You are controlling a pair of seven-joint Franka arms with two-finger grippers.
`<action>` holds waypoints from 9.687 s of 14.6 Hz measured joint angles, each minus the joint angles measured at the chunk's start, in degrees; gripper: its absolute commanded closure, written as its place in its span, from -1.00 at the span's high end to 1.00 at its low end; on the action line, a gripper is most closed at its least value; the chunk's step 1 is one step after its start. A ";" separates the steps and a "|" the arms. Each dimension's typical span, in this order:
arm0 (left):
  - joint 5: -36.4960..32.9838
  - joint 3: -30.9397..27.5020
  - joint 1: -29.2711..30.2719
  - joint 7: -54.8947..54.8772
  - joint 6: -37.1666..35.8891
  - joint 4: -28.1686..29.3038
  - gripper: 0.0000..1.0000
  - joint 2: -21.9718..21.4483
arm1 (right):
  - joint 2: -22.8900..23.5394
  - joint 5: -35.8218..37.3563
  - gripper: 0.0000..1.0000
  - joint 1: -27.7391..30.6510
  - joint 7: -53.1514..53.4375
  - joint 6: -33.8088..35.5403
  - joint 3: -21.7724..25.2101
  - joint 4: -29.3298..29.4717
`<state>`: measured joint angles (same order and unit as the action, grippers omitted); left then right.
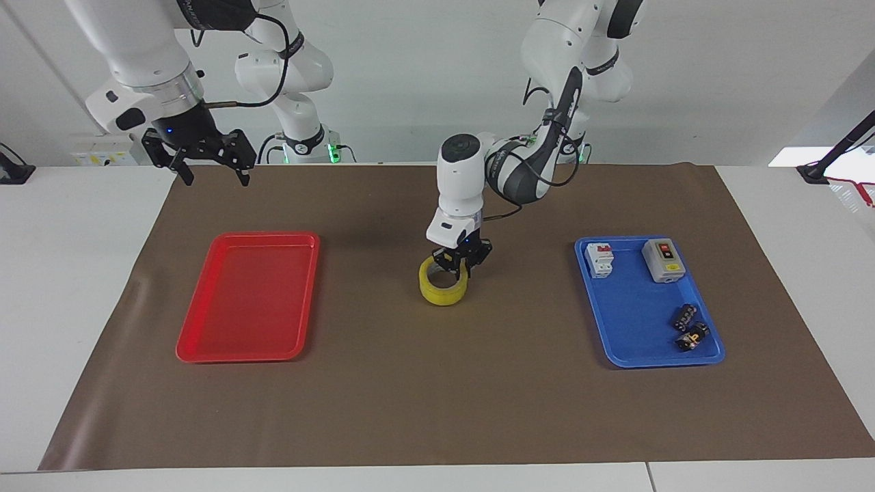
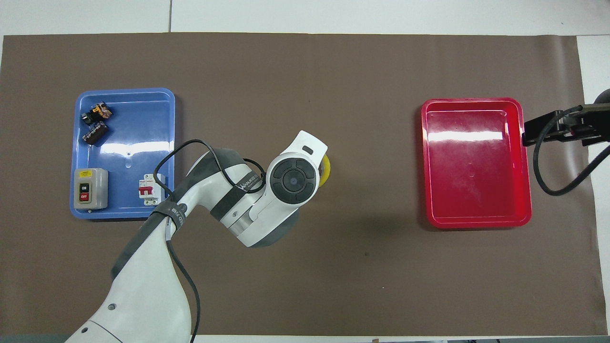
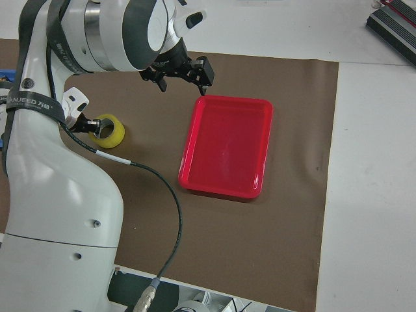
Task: Place and move tape with both arms
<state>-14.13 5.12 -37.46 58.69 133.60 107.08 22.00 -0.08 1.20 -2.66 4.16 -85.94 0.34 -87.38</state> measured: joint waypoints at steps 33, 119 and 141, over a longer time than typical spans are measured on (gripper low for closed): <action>13.63 -2.09 36.45 -55.89 -41.44 -15.02 1.00 -24.30 | 19.46 -2.41 1.00 -25.02 15.27 -36.01 -1.34 -10.51; 14.01 -1.73 37.90 -56.78 -46.25 -16.01 1.00 -24.84 | 1.62 2.50 1.00 -1.42 3.59 -27.88 -1.18 -19.31; 14.01 -1.73 37.90 -56.78 -46.25 -16.01 1.00 -24.84 | -1.08 2.30 1.00 -0.69 6.10 0.26 -0.96 -1.28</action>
<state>-0.12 3.39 0.45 1.91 87.35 91.07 -2.85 -1.17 3.50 -3.35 10.26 -85.69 -0.62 -88.66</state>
